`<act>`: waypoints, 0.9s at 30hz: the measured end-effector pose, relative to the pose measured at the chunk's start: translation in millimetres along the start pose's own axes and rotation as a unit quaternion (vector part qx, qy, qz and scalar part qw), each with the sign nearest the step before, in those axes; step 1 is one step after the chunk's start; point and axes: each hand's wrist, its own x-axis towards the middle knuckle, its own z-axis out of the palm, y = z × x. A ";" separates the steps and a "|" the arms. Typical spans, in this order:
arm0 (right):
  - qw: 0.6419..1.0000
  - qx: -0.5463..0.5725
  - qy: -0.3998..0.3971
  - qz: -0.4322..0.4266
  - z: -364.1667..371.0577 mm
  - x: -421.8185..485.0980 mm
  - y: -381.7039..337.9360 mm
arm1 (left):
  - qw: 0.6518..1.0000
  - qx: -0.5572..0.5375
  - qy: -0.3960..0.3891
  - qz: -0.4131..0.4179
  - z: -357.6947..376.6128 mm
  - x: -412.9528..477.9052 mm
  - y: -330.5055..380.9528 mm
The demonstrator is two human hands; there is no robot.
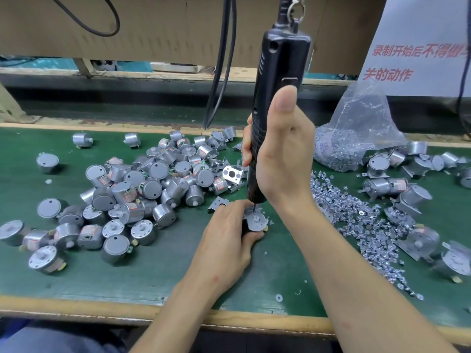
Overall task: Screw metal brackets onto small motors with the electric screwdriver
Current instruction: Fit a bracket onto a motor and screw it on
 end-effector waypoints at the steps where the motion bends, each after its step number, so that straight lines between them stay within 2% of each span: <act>1: 1.000 0.006 -0.003 0.003 -0.4 0.3 -0.8 | 1.000 0.001 0.000 -0.001 0.2 0.2 -0.1; 5: 0.984 0.102 -0.132 0.057 -11.8 4.6 -4.9 | 1.000 -0.003 0.004 -0.001 0.5 -0.6 0.0; 7: 0.980 0.116 -0.151 0.063 -19.2 7.5 -7.8 | 1.000 -0.008 0.004 0.001 0.8 -0.7 -0.5; 18: 0.986 0.077 -0.106 0.100 -60.3 -4.4 -8.6 | 1.000 -0.007 0.000 0.003 -0.5 -1.3 -1.7; 27: 0.991 0.076 -0.059 0.090 -73.4 -18.0 -8.2 | 1.000 -0.008 0.002 0.003 -0.5 -1.6 -2.0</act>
